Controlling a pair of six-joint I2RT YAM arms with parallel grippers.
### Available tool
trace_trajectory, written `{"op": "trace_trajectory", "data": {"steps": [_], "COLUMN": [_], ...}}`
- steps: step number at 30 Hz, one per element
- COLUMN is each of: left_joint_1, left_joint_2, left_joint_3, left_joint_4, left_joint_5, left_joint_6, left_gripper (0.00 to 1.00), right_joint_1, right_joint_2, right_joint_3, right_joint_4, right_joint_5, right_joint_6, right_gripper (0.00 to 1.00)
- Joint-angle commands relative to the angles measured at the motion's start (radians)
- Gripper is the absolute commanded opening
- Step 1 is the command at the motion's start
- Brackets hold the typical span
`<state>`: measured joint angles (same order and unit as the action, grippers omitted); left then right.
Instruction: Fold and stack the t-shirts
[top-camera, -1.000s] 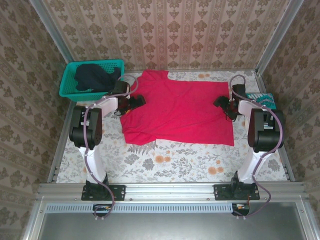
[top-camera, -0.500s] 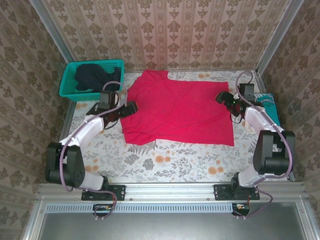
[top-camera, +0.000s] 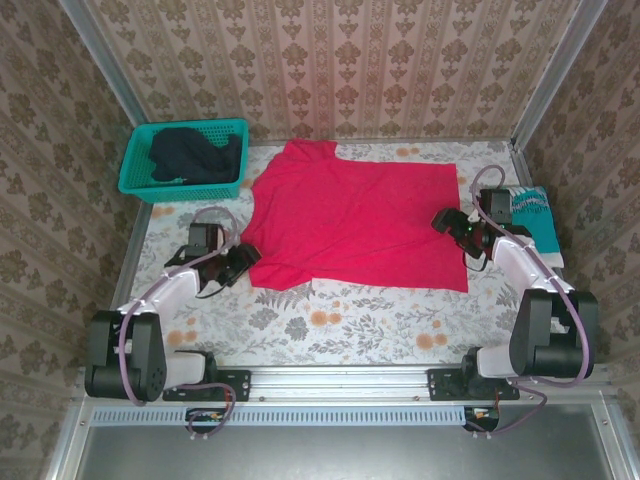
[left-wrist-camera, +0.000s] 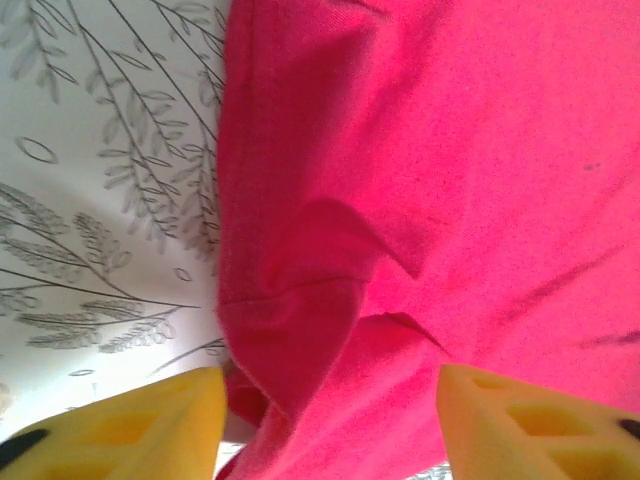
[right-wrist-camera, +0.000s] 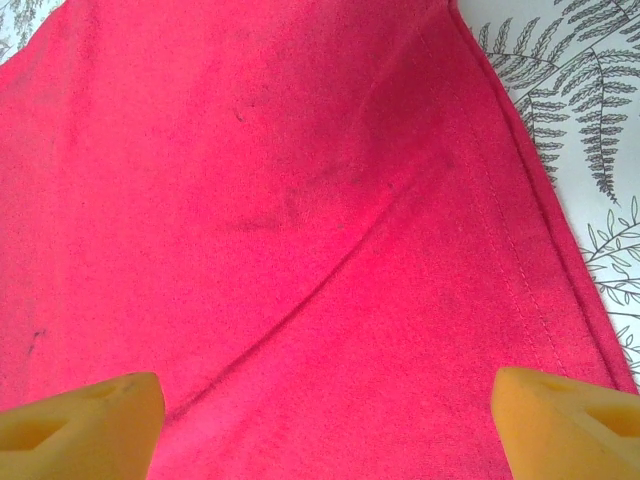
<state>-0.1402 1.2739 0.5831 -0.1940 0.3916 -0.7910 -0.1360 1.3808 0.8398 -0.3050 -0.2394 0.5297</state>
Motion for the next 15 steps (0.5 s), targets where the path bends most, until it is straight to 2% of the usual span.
{"op": "trace_trajectory", "data": {"steps": [1,15], "left_joint_1": [0.004,0.037], "left_joint_2": [0.015,0.093], "left_joint_3": [-0.014,-0.005], "left_joint_4": [0.069,0.088], "left_joint_5": [0.049,0.035], "left_joint_6": [-0.045,0.001], "left_gripper": [0.55,0.44], "right_joint_1": [-0.004,-0.006], "right_joint_2": [-0.019,-0.02], "right_joint_3": [-0.006,-0.016], "right_joint_4": [-0.016,-0.016], "right_joint_5": [0.017,0.013], "right_joint_6": [0.0,0.0], "right_gripper": [0.86,0.86]}}
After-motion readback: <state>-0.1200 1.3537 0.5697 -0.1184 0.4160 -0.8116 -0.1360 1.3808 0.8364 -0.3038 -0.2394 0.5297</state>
